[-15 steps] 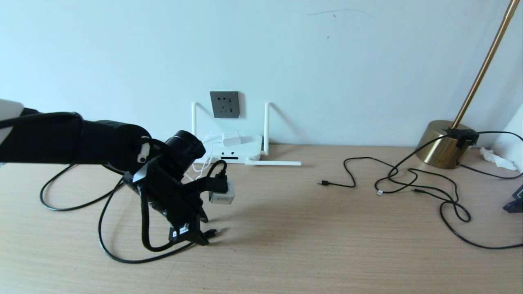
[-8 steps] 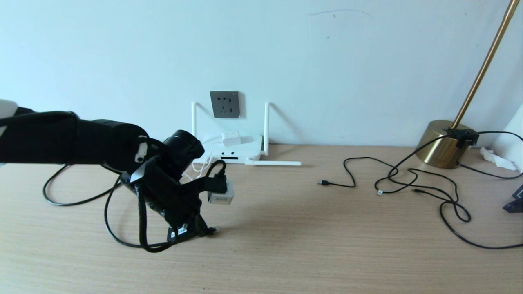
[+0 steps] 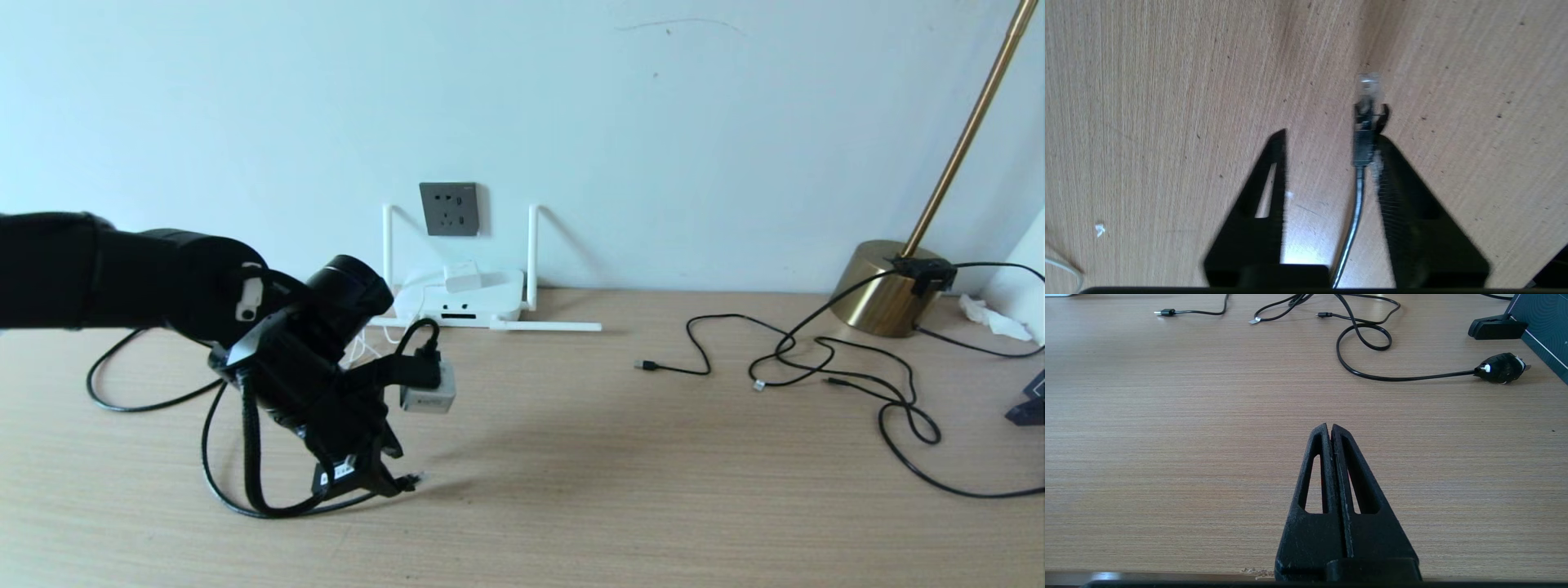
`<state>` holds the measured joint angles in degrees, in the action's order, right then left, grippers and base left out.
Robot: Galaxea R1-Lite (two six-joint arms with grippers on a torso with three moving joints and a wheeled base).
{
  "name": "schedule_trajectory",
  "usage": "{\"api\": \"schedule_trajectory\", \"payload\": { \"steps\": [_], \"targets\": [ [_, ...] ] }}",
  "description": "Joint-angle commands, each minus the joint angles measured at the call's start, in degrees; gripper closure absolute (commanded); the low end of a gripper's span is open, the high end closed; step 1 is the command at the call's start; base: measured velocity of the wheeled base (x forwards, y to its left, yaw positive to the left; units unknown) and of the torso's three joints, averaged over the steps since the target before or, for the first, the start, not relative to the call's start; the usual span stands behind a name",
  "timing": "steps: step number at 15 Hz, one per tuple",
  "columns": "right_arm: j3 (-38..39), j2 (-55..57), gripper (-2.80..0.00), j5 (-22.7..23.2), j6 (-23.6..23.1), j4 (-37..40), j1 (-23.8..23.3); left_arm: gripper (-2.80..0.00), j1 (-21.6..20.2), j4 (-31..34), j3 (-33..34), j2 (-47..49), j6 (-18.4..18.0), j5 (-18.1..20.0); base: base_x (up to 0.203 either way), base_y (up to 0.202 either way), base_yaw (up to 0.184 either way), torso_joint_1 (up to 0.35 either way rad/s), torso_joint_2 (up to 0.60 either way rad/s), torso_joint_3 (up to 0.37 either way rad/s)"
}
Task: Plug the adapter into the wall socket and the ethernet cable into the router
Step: Pick up plug
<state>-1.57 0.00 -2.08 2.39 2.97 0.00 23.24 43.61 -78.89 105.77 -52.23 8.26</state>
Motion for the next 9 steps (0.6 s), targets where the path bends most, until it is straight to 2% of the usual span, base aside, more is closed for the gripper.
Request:
{"api": "schedule_trajectory", "payload": {
  "steps": [1,3,5,9],
  "targets": [
    [-0.01,-0.09,0.00,-0.02,-0.02,0.01,0.00,-2.80,-0.02,0.01,1.76,-3.19,0.31,0.83,0.000,0.000,0.000,0.000,0.00,0.000],
    [-0.01,0.00,0.00,-0.02,0.00,0.01,0.00,-2.80,-0.03,-0.61,2.17,-4.35,0.97,2.63,0.000,0.000,0.000,0.000,0.00,0.000],
    [-0.01,-0.08,0.00,-0.02,-0.02,0.01,0.00,-2.80,0.07,-3.09,2.62,-4.16,1.43,2.64,0.000,0.000,0.000,0.000,0.00,0.000],
    [-0.01,0.00,0.00,0.06,-0.02,0.01,0.00,-2.80,0.85,-3.79,3.18,-3.42,1.43,2.64,0.000,0.000,0.000,0.000,0.00,0.000]
  ]
}}
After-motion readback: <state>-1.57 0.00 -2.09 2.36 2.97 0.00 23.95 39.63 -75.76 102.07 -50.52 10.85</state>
